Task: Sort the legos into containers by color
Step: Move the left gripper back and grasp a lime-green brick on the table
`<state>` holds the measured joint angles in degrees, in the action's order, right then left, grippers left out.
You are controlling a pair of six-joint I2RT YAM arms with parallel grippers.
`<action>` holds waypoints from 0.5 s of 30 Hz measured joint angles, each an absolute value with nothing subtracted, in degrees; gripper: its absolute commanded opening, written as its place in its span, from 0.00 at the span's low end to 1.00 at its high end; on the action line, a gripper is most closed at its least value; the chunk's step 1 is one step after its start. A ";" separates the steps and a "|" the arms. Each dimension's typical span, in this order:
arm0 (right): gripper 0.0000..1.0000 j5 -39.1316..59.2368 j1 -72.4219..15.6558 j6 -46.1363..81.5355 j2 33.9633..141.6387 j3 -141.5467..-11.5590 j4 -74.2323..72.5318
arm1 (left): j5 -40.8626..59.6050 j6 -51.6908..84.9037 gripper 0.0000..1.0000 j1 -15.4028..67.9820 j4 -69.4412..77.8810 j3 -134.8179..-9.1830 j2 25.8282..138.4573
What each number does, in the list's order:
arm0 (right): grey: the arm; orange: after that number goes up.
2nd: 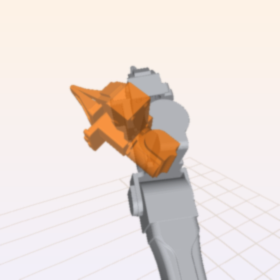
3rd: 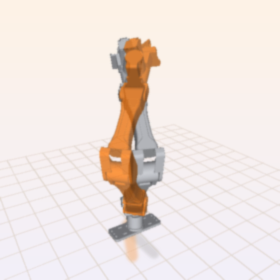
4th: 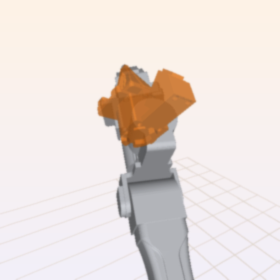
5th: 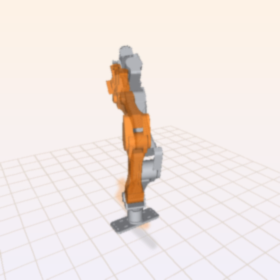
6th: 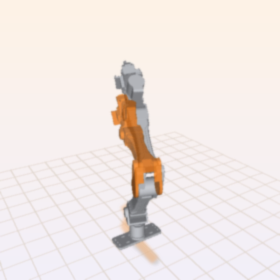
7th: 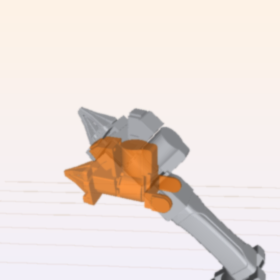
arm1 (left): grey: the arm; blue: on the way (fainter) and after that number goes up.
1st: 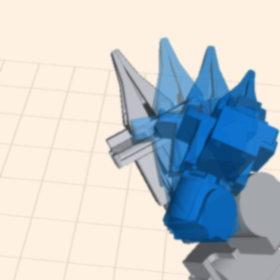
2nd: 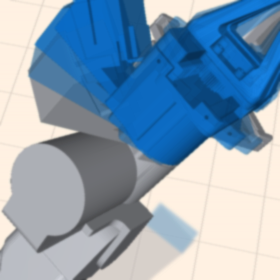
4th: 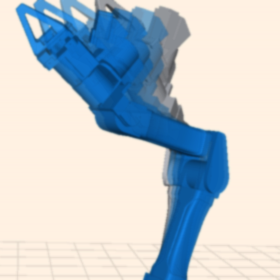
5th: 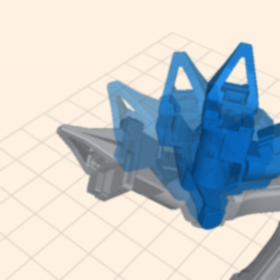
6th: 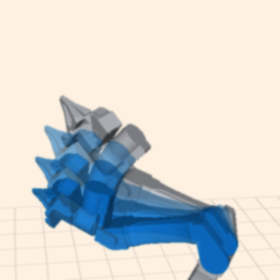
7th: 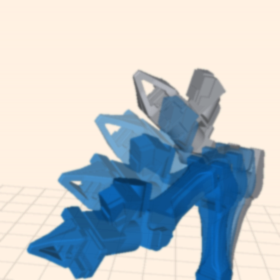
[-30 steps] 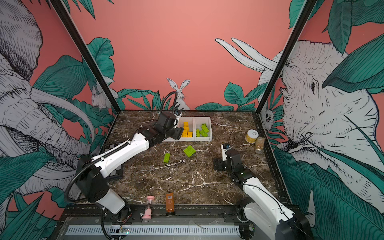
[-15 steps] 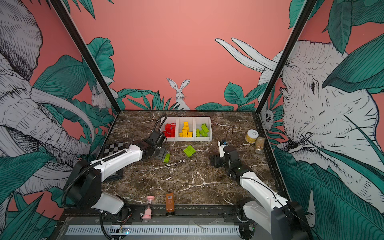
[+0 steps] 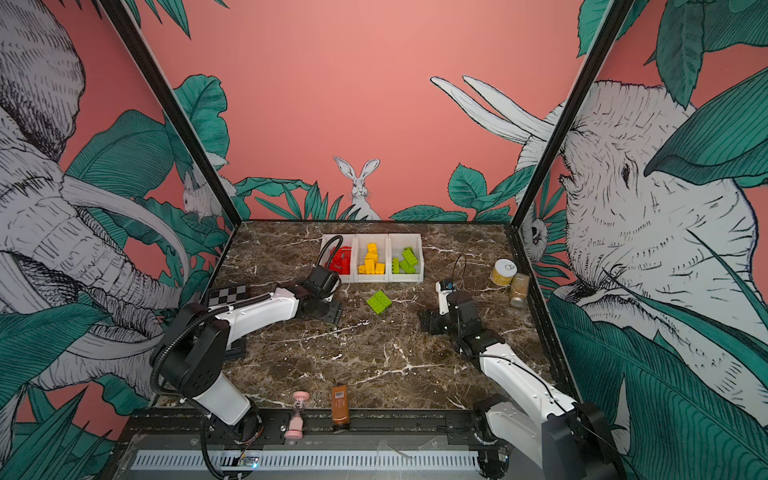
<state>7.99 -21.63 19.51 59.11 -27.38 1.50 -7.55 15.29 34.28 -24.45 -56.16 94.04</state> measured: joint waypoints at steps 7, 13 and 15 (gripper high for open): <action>0.81 7.97 -21.63 19.53 59.11 -27.38 1.50 | -6.37 15.84 0.70 34.28 -22.11 -55.70 95.72; 0.81 7.94 -21.63 19.55 59.05 -27.35 1.52 | -6.44 15.84 0.66 34.28 -21.41 -55.33 98.45; 0.81 7.94 -21.63 19.55 58.78 -27.27 1.54 | -6.52 15.68 0.64 34.28 -20.97 -55.33 98.54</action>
